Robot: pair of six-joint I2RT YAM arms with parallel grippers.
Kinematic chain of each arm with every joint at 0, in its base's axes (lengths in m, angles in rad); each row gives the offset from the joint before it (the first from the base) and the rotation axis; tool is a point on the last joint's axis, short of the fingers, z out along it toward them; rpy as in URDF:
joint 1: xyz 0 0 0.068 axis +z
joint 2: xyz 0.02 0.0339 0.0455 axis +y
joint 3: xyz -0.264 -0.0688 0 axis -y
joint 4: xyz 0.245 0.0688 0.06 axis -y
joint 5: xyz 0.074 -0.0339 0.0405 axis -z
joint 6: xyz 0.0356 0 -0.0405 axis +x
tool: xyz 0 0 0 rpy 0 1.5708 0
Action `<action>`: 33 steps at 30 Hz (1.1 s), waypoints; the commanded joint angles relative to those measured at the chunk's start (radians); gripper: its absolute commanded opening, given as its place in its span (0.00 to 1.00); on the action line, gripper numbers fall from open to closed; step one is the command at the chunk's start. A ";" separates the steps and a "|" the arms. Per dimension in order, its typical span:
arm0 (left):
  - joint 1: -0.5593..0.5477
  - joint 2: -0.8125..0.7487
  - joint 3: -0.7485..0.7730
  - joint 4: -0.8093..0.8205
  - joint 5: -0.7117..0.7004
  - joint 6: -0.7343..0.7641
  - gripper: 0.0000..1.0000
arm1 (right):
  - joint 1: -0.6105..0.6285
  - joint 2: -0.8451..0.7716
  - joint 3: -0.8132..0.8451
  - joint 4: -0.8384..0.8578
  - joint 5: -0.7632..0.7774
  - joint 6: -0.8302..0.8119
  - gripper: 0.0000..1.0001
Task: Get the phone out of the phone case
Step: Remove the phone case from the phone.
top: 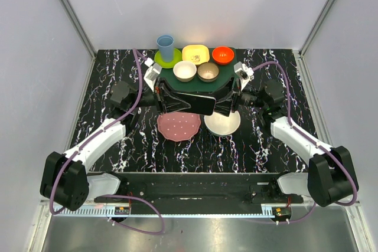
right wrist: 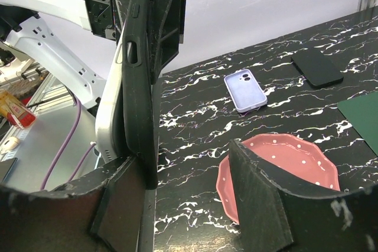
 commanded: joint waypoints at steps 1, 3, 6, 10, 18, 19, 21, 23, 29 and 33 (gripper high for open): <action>0.004 -0.027 0.011 0.135 -0.146 -0.011 0.00 | 0.053 0.010 0.019 0.028 -0.035 -0.019 0.62; 0.005 -0.024 0.007 0.138 -0.152 -0.011 0.00 | 0.057 0.012 0.017 0.037 -0.027 -0.012 0.62; 0.005 -0.023 0.004 0.141 -0.161 -0.014 0.00 | 0.067 0.009 0.013 0.046 -0.022 -0.011 0.62; 0.007 -0.021 -0.003 0.144 -0.178 -0.015 0.00 | 0.070 0.004 0.007 0.058 -0.013 -0.011 0.62; 0.013 -0.017 -0.020 0.156 -0.203 -0.020 0.00 | 0.076 0.012 0.002 0.066 0.004 -0.009 0.63; 0.013 -0.017 -0.022 0.158 -0.209 -0.021 0.00 | 0.076 0.013 0.002 0.068 0.005 -0.008 0.63; 0.013 -0.015 -0.025 0.161 -0.210 -0.024 0.00 | 0.080 0.020 0.002 0.071 0.005 -0.003 0.63; 0.013 -0.014 -0.028 0.168 -0.213 -0.029 0.00 | 0.083 0.023 0.002 0.074 0.005 -0.002 0.63; 0.013 -0.014 -0.034 0.179 -0.218 -0.034 0.00 | 0.090 0.035 0.005 0.083 0.007 0.011 0.62; 0.013 -0.011 -0.035 0.182 -0.219 -0.035 0.00 | 0.099 0.043 0.005 0.095 0.014 0.021 0.62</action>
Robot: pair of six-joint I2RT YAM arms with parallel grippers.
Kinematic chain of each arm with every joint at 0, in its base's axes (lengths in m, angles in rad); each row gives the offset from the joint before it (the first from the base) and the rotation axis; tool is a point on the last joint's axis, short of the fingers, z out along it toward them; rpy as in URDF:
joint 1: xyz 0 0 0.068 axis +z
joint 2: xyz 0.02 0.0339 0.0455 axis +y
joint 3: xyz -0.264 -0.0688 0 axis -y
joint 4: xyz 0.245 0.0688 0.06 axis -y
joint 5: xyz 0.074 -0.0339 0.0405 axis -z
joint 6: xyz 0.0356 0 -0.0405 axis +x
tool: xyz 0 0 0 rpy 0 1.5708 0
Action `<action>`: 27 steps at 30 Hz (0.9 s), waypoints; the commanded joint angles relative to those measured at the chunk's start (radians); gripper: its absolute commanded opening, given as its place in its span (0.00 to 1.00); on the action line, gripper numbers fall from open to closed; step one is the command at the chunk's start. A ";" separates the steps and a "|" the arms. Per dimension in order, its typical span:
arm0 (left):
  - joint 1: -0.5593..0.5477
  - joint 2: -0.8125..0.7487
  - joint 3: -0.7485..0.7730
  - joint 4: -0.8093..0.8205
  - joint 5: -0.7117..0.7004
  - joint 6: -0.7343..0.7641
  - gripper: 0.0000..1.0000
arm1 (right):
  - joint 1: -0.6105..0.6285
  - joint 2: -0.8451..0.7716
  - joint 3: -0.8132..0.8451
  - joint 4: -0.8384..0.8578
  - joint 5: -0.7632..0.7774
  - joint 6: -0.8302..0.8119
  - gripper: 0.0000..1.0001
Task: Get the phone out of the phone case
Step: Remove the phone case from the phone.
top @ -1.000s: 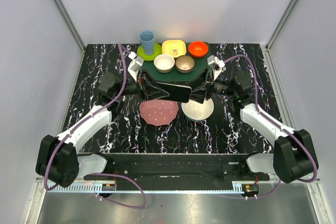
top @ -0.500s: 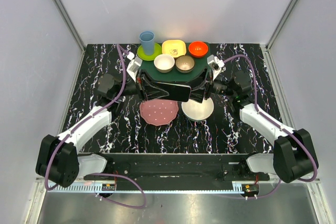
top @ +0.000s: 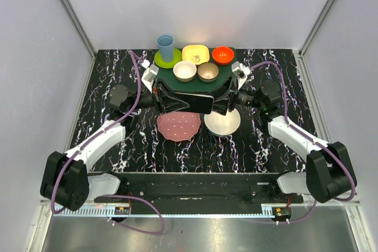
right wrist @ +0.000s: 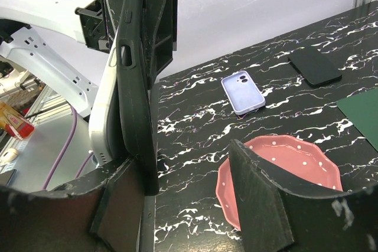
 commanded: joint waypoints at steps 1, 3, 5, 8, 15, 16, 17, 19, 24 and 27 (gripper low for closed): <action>-0.003 -0.011 0.013 0.102 -0.185 -0.001 0.00 | 0.075 0.008 0.006 0.069 -0.037 0.003 0.62; -0.003 -0.008 0.012 0.104 -0.185 -0.003 0.00 | 0.077 0.011 0.006 0.072 -0.032 0.007 0.62; -0.003 -0.006 0.012 0.104 -0.185 -0.003 0.00 | 0.086 0.011 0.006 0.074 -0.029 0.009 0.62; -0.005 -0.003 0.012 0.104 -0.185 -0.003 0.00 | 0.094 0.014 0.007 0.074 -0.017 0.009 0.62; -0.005 0.000 0.010 0.099 -0.185 0.000 0.00 | 0.105 0.014 0.009 0.082 0.005 0.012 0.62; -0.005 0.002 0.012 0.093 -0.187 0.002 0.00 | 0.105 0.016 0.007 0.083 0.006 0.010 0.62; -0.006 0.002 0.013 0.083 -0.187 0.008 0.00 | 0.106 0.016 0.007 0.083 0.011 0.010 0.62; -0.010 0.003 0.019 0.061 -0.187 0.017 0.00 | 0.108 0.014 0.009 0.083 0.014 0.009 0.61; -0.017 0.009 0.021 0.046 -0.187 0.028 0.00 | 0.112 0.016 0.009 0.085 0.017 0.006 0.61; -0.020 0.012 0.023 0.044 -0.187 0.028 0.00 | 0.117 0.019 0.010 0.088 0.014 0.012 0.60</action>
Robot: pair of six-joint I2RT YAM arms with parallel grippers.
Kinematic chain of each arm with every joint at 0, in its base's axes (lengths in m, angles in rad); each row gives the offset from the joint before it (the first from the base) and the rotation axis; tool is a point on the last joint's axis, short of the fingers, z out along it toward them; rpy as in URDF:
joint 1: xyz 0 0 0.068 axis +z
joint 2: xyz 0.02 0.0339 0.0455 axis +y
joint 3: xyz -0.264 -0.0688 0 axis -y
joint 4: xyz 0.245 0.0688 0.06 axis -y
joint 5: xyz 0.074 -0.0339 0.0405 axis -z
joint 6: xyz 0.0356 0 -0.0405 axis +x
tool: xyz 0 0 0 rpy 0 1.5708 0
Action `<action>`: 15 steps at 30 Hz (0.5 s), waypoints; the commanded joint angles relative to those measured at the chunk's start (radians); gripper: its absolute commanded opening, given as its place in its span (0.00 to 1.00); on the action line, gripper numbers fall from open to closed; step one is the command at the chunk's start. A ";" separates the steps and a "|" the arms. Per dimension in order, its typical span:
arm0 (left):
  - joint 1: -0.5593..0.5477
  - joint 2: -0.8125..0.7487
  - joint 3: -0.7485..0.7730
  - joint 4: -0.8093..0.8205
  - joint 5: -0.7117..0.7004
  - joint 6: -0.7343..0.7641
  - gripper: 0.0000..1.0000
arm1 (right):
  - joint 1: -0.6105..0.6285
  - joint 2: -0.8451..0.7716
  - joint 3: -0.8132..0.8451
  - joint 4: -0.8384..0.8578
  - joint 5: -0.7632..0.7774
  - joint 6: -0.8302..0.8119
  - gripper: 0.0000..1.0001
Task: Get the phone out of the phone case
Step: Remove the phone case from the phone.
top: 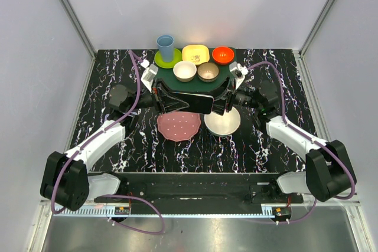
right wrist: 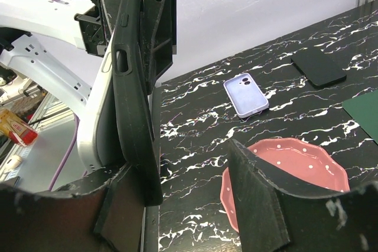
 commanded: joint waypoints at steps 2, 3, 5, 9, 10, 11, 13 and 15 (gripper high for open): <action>-0.021 0.015 0.026 0.033 -0.187 0.035 0.00 | 0.092 0.006 0.010 0.070 -0.031 -0.012 0.60; -0.023 0.015 0.026 0.033 -0.187 0.035 0.00 | 0.092 0.008 0.010 0.072 -0.031 -0.010 0.60; -0.023 0.017 0.026 0.033 -0.190 0.033 0.00 | 0.100 0.011 0.012 0.075 -0.032 -0.007 0.60; -0.024 0.019 0.025 0.031 -0.188 0.036 0.00 | 0.111 0.019 0.015 0.087 -0.032 0.001 0.59; -0.024 0.020 0.025 0.030 -0.188 0.036 0.00 | 0.109 0.020 0.015 0.090 -0.032 0.007 0.56; -0.026 0.022 0.025 0.028 -0.190 0.036 0.00 | 0.114 0.020 0.015 0.098 -0.029 0.011 0.54; -0.028 0.023 0.025 0.028 -0.191 0.036 0.00 | 0.112 0.025 0.015 0.105 -0.028 0.023 0.48; -0.028 0.026 0.023 0.028 -0.193 0.038 0.00 | 0.114 0.026 0.015 0.121 -0.029 0.039 0.42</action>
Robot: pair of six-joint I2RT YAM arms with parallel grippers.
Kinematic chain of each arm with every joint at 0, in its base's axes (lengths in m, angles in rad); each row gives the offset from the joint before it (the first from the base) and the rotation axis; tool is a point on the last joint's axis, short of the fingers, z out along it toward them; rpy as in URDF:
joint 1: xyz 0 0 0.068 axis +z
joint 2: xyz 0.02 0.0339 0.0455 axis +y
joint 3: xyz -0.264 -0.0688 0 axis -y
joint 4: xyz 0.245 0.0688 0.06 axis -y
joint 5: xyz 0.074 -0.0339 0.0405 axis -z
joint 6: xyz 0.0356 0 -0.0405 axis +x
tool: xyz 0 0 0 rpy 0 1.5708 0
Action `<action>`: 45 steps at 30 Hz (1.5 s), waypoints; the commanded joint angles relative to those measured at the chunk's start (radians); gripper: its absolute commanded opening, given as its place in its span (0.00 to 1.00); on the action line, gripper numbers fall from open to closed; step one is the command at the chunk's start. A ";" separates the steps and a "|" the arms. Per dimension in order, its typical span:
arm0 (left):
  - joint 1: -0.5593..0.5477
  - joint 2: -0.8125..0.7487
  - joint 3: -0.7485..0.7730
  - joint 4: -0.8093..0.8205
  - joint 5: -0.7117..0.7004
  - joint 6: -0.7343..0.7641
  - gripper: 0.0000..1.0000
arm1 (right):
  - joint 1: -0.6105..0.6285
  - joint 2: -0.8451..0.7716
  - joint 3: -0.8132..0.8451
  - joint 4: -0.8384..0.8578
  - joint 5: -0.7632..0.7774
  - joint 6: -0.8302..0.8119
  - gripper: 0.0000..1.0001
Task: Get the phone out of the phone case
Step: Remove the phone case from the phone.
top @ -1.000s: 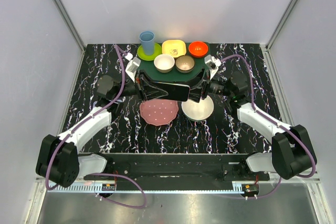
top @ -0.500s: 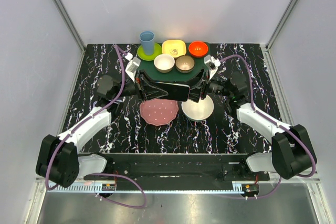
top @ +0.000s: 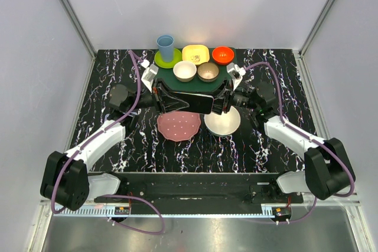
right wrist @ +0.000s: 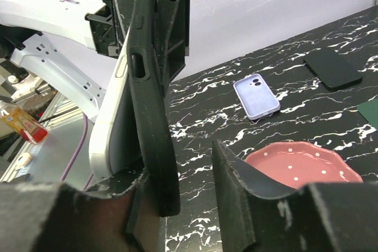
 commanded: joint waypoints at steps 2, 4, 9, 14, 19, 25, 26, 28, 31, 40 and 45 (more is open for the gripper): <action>-0.026 0.027 0.025 0.035 -0.192 0.034 0.00 | 0.088 0.008 0.015 0.096 -0.033 0.017 0.33; -0.028 0.030 0.025 0.032 -0.197 0.034 0.00 | 0.089 0.008 0.015 0.096 -0.035 0.023 0.26; -0.026 0.036 0.026 0.022 -0.207 0.034 0.04 | 0.089 0.015 0.008 0.119 -0.039 0.038 0.03; -0.022 0.033 0.025 -0.004 -0.216 0.055 0.06 | 0.089 0.018 0.000 0.122 -0.028 0.047 0.00; -0.007 0.022 0.017 -0.017 -0.229 0.067 0.25 | 0.088 0.019 0.006 0.100 -0.028 0.077 0.00; 0.009 0.012 0.013 -0.034 -0.238 0.086 0.48 | 0.085 0.021 0.041 0.007 -0.019 0.103 0.00; 0.010 0.012 0.013 -0.037 -0.240 0.087 0.51 | 0.085 0.024 0.043 0.007 -0.019 0.107 0.00; 0.010 0.010 0.013 -0.039 -0.240 0.091 0.53 | 0.079 0.025 0.046 0.007 -0.018 0.123 0.00; 0.010 0.013 0.016 -0.039 -0.233 0.089 0.56 | 0.071 0.027 0.049 0.007 -0.015 0.141 0.00; 0.017 0.001 0.019 -0.036 -0.224 0.098 0.66 | 0.020 0.007 0.054 0.030 -0.015 0.199 0.00; 0.023 -0.005 0.025 -0.024 -0.207 0.097 0.72 | -0.001 0.008 0.052 0.031 -0.013 0.221 0.00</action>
